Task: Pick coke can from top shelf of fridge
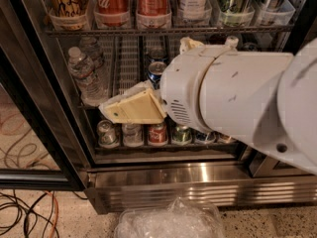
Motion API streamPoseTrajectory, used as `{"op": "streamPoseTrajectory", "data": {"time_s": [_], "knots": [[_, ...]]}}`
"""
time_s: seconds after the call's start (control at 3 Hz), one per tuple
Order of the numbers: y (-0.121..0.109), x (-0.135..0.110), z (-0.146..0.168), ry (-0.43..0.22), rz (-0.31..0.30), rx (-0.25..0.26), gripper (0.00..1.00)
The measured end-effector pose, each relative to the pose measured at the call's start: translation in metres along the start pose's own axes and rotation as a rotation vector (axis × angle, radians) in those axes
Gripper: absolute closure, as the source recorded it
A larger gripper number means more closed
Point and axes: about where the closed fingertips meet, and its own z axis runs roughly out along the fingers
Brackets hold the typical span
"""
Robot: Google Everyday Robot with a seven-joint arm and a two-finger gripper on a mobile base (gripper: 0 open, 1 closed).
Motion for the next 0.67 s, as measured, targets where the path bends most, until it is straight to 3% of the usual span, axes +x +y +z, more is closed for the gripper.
{"op": "streamPoseTrajectory", "data": {"time_s": [0.67], "knots": [[0.0000, -0.0001, 0.0000, 0.000, 0.000, 0.000, 0.00]]}}
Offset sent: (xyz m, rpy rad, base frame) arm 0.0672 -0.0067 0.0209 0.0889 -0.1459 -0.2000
